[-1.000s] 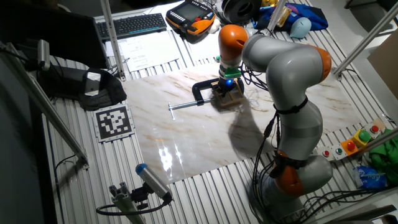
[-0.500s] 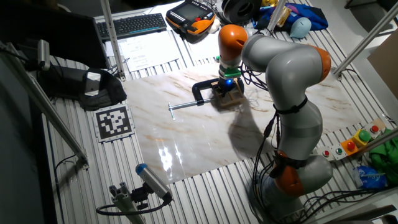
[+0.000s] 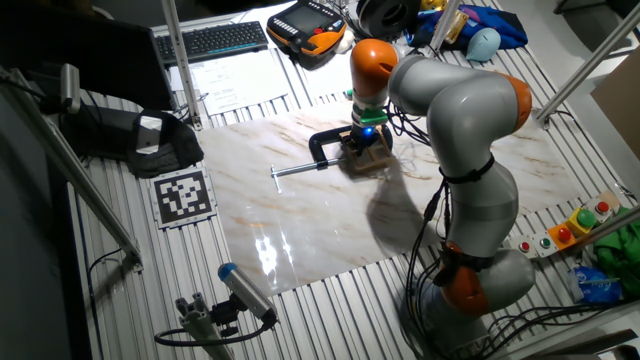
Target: Open a sliding window
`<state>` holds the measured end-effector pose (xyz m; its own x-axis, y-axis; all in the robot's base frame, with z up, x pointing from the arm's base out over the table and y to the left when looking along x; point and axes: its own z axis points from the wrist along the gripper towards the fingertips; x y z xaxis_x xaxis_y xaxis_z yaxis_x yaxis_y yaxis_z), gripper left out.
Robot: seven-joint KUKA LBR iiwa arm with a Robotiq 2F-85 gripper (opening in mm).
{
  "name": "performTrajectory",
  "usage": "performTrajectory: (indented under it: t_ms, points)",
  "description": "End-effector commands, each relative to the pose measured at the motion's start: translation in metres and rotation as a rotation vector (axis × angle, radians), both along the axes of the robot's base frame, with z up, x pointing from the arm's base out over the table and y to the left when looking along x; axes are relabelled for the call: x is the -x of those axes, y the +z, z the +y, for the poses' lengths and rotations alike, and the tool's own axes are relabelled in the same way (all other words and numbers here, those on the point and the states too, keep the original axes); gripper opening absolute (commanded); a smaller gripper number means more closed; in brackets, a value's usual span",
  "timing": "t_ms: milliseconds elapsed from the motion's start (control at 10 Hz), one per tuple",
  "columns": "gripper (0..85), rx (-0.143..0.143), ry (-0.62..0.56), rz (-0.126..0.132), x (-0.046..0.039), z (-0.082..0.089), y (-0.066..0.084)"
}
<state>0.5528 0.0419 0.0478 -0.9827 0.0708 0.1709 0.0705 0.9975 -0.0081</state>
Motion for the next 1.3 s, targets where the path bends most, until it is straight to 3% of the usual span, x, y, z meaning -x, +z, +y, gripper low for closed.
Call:
performTrajectory:
  t_ms: [0,1200]
  points:
    - [0.0,0.000,0.000,0.001,0.0001,-0.0001,-0.0001]
    - [0.0,-0.006,-0.007,-0.002,-0.0034,0.0011,-0.0021]
